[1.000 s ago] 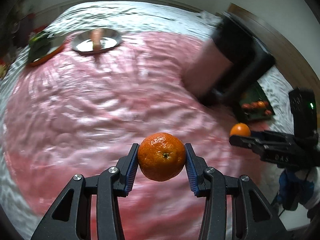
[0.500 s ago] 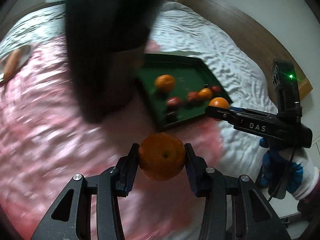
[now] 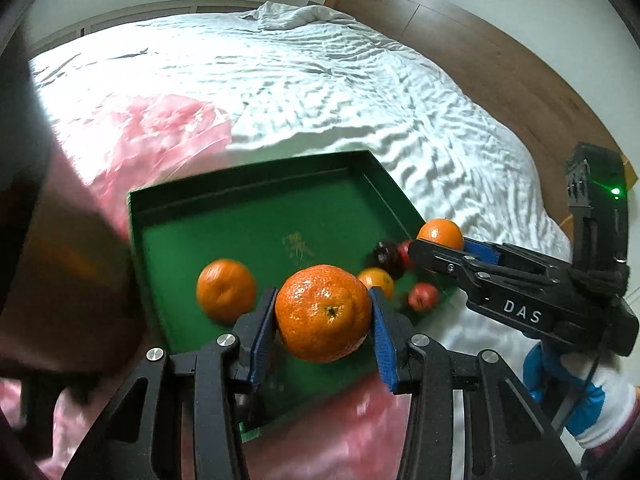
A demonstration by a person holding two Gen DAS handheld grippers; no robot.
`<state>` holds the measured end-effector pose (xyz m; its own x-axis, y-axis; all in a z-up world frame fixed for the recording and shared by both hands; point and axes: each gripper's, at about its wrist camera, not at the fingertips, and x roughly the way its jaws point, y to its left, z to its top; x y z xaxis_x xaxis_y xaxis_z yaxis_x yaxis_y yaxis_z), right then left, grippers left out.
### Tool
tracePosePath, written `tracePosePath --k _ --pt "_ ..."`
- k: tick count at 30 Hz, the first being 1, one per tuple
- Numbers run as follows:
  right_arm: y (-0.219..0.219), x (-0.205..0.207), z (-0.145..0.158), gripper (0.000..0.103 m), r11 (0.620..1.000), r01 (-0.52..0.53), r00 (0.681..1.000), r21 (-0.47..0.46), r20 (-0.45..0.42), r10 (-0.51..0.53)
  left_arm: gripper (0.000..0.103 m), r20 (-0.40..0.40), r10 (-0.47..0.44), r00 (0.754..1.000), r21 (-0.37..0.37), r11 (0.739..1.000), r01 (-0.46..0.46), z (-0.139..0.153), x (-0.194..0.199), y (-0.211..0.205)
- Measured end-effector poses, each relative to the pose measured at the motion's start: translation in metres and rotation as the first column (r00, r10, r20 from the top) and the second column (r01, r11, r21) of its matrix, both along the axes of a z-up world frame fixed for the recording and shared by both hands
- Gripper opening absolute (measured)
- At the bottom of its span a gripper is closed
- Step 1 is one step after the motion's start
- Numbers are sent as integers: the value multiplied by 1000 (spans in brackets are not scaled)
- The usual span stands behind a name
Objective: Organize fruits
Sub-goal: 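Lower the oranges into the green tray and open both grippers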
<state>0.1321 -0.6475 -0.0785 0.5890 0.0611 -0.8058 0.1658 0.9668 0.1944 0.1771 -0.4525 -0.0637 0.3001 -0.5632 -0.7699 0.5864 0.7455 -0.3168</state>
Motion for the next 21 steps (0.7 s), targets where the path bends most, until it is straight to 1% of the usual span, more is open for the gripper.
tracePosePath --k 4,10,15,21 --pt "-11 19 -9 75 1000 -8 1000 -17 4 8 39 12 25 1000 32 999 -26 -13 17 -23" --pt "-23 44 -28 75 999 -38 999 -32 -4 38 39 19 44 999 85 995 -46 -30 31 -39" --pt "-24 59 -45 75 997 -61 998 -49 -19 60 39 22 51 998 123 991 -54 -43 36 -47" --pt "-25 66 -62 75 996 -73 996 -54 -51 71 39 21 56 998 162 985 -58 -56 41 -49"
